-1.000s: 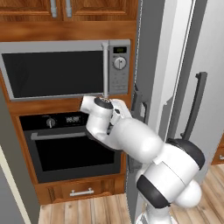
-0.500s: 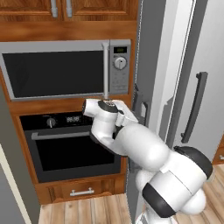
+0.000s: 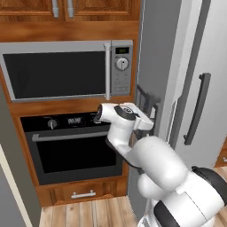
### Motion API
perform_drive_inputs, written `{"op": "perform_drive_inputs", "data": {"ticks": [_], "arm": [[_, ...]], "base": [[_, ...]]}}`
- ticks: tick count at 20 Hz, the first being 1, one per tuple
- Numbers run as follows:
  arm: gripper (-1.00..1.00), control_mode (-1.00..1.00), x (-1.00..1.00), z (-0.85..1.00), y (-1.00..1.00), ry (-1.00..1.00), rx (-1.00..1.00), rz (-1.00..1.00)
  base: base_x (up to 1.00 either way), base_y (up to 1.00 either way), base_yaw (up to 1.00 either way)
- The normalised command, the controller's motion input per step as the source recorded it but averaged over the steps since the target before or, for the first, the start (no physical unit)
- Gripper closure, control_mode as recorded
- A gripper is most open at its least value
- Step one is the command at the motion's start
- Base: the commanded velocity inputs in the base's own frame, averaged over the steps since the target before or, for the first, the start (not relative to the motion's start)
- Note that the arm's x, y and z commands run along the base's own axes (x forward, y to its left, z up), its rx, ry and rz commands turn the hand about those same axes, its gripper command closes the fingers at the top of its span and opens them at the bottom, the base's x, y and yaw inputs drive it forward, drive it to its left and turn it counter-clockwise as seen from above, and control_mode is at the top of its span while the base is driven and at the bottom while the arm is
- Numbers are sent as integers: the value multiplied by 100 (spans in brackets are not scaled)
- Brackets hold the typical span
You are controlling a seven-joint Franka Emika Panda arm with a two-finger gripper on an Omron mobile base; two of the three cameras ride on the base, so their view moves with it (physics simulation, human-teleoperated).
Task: Take the bottled waters from the counter and place them in the freezer to freeze. Close the freezer door after placing the bottles.
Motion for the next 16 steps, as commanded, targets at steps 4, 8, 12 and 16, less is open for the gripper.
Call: {"op": "perform_drive_inputs", "data": {"ticks": [4,8,12,16], "arm": [[-100,-100,0,0,-94,0,4,11],[-100,-100,0,1,-94,0,9,11],[-100,-100,4,0,-85,0,6,21],[-100,-100,3,0,-96,-1,1,26]], "base": [[0,0,0],[0,0,0],[0,0,0],[0,0,0]]}}
